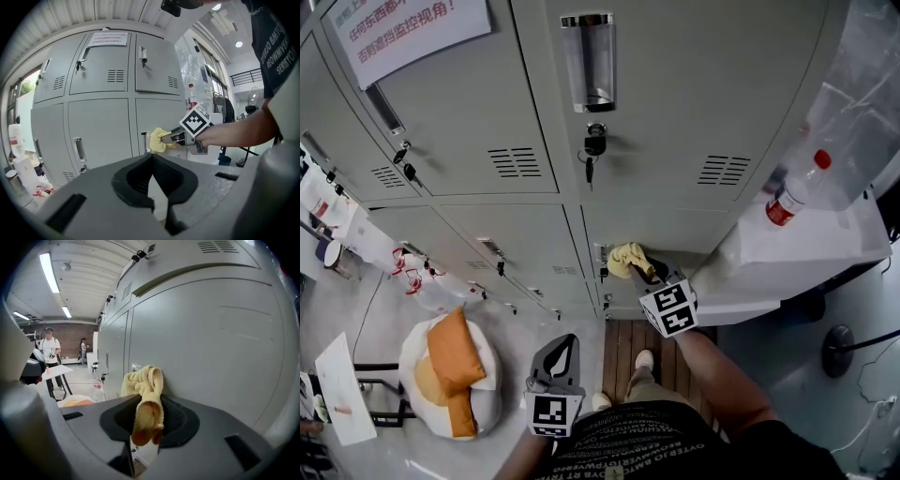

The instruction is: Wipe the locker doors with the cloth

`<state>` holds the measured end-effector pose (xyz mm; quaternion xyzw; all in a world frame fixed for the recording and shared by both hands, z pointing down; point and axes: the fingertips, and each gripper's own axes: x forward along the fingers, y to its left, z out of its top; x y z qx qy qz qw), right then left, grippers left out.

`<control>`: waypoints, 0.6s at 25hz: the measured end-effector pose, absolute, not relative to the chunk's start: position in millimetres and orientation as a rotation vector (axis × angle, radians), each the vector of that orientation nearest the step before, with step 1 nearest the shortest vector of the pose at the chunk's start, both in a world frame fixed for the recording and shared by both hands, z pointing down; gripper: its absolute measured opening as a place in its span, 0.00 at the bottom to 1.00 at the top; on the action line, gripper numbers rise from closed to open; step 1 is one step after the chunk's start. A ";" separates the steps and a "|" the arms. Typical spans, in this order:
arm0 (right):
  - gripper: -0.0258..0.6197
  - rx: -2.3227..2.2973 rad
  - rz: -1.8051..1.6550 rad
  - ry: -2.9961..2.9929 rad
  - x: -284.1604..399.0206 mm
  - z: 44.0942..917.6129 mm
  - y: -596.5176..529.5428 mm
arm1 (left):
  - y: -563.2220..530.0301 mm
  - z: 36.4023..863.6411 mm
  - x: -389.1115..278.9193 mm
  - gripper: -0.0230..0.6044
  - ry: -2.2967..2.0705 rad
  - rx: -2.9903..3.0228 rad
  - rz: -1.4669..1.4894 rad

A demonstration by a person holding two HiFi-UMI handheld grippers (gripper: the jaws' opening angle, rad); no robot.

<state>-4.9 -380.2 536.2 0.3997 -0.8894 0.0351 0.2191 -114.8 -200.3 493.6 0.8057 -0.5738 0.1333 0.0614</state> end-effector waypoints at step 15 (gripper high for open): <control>0.19 1.227 0.138 -2.356 63.1 540.0 -385.7 | -208.5 490.8 -89.8 0.04 -1.637 2.530 0.393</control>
